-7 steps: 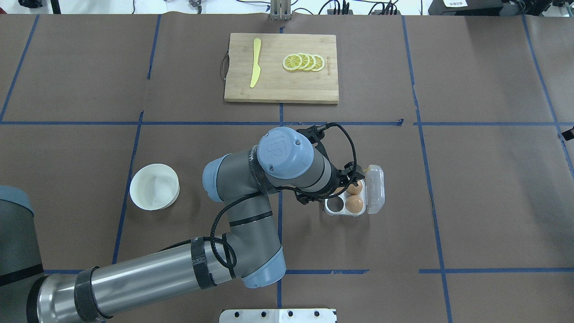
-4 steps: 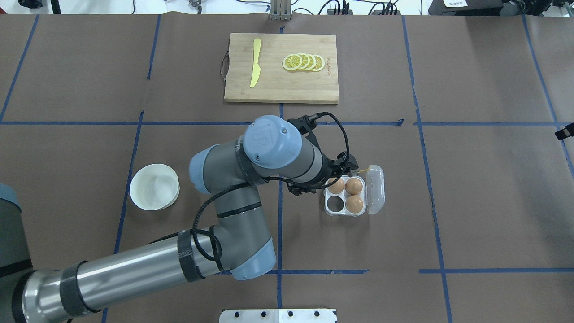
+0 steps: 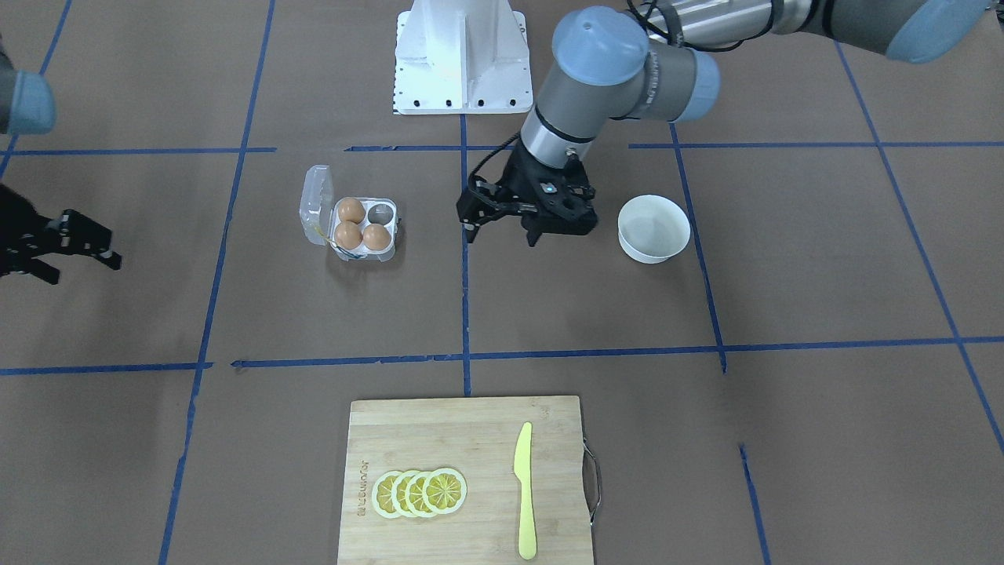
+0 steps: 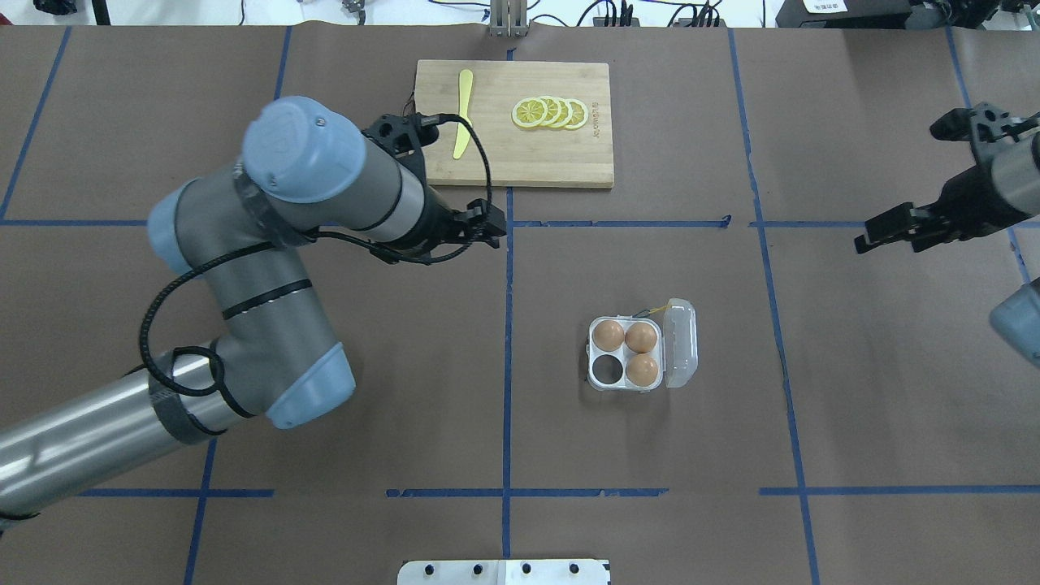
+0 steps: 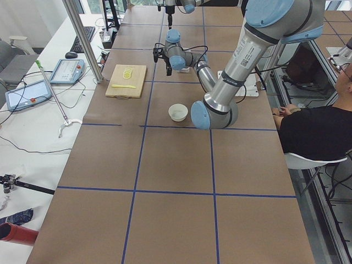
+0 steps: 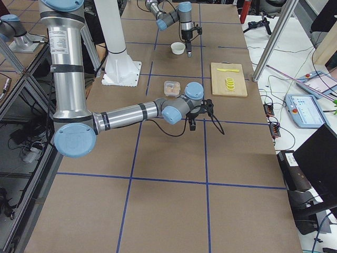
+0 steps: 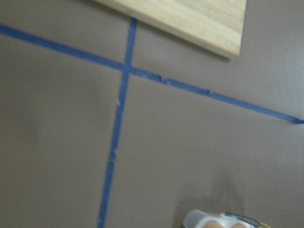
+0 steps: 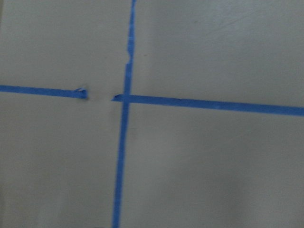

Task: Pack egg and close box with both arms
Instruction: 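Withdraw the left arm while the right gripper moves to the open carton lid, then fold the clear lid down over the eggs with the right gripper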

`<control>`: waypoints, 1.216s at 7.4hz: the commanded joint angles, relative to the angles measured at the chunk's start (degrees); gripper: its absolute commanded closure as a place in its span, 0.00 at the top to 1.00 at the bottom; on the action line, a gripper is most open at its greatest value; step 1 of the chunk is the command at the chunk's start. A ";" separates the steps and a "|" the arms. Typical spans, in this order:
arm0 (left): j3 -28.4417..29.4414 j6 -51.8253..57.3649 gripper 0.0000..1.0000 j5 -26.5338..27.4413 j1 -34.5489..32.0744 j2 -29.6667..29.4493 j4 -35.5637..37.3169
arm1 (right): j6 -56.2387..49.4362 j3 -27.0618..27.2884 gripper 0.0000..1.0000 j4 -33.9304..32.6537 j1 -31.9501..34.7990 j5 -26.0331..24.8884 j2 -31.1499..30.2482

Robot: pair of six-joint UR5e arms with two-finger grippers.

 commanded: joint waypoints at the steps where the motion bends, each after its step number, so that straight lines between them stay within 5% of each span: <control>1: -0.86 11.53 0.99 -0.46 -6.95 5.93 -1.90 | 24.06 6.69 1.00 2.54 -17.12 -12.99 3.70; 2: -0.59 14.19 0.99 -2.11 -8.90 6.12 -1.82 | 31.64 6.63 1.00 1.85 -26.16 -21.66 8.86; 4: -1.12 15.53 0.99 -5.02 -11.37 7.26 -1.90 | 36.98 5.92 1.00 -15.72 -33.01 -29.90 25.88; 8: -3.04 26.48 0.99 -5.72 -15.93 14.79 -3.22 | 36.99 12.14 1.00 -20.75 -30.66 -29.14 30.00; 9: -4.10 31.74 0.99 -7.99 -18.12 18.47 -3.22 | 36.99 13.82 1.00 -21.01 -26.04 -24.61 28.70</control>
